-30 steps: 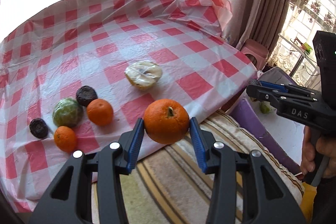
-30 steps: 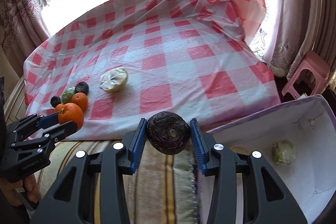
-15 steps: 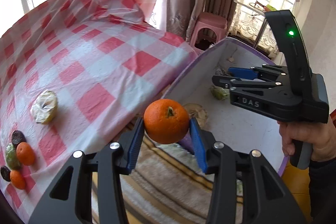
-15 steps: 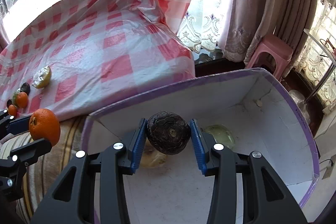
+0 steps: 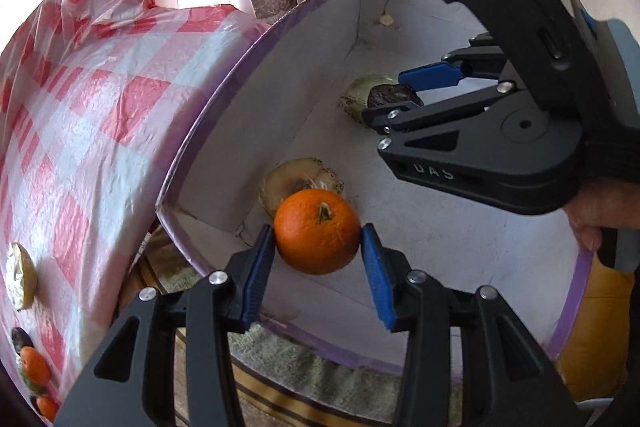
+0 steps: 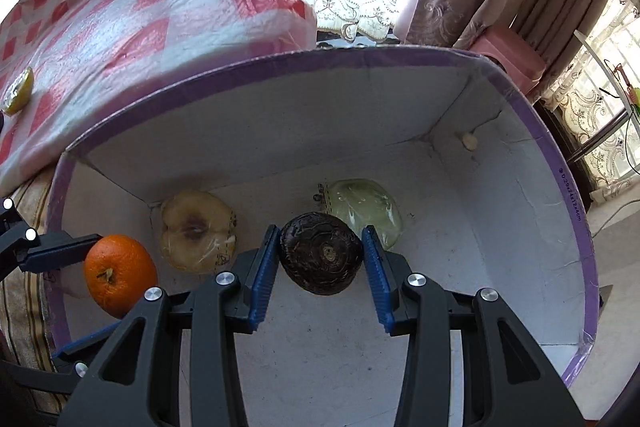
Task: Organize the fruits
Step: 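Carry the orange and dark fruit with both tools into the white box, then open both tools to drop the orange and dark fruit in the box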
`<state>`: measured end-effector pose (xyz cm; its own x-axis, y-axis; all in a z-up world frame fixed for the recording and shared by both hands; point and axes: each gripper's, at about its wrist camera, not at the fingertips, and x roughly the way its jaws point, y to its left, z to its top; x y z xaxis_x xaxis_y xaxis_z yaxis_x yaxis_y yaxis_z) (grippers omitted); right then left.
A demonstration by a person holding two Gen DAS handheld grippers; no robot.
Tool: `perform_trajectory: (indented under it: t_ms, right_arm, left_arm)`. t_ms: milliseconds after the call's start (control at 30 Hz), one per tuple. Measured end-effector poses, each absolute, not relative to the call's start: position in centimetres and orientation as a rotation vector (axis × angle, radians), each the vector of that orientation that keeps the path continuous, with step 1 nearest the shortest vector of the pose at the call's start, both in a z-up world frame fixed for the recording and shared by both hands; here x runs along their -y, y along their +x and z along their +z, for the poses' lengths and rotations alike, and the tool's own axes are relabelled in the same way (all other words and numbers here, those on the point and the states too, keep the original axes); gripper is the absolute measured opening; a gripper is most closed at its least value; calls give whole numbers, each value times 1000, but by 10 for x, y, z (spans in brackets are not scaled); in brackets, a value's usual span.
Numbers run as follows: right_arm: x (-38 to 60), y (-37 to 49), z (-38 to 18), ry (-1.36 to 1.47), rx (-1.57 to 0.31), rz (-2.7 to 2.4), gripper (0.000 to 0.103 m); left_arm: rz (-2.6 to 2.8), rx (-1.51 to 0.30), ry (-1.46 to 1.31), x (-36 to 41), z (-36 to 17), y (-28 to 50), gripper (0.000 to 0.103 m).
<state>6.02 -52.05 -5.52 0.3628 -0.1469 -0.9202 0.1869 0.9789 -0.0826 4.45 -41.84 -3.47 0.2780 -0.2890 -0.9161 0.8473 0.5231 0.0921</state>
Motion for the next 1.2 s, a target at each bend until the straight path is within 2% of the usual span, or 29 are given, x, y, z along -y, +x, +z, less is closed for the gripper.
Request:
perform_trajectory:
  t_ms: [200,467,567,733,800,867,900,933,967,1200]
  right_arm:
    - [519,63,-66,20,-1225,-211,42]
    - [522,61,-70,23,-1241,-223,44]
    - [522,60,-68,14,-1236,-230,57]
    - [525,59,-65,15,-1226,-242,63]
    - [525,59,-62,18,-1213,-251,71]
    - [523,57,-58,7,-1194,-257,77]
    - [522,57,-56,-1,-1185,-263,79]
    - [522,56,-53,-7,-1174,-269,80]
    - [521,56,-50,-11,-1164,-277,82]
    - [517,48,-22,13,-1051,-304,87]
  left_arm:
    - [-842,-975,849,435,-55,24,45]
    - [-840,-999,867,436,-65,27,45]
    - [-844,-997,855,434,-64,27,47]
    - [-856,-990,824,429,-56,20,53]
    - [-859,-987,801,428,-52,23,53]
    - [-862,-976,768,422,-47,23,58]
    - [-863,-964,752,419,-43,24,66]
    - [-859,-952,734,417,-39,25,74]
    - [-851,-944,710,413,-35,26,75]
    - [-825,-925,495,385,-3,49,76]
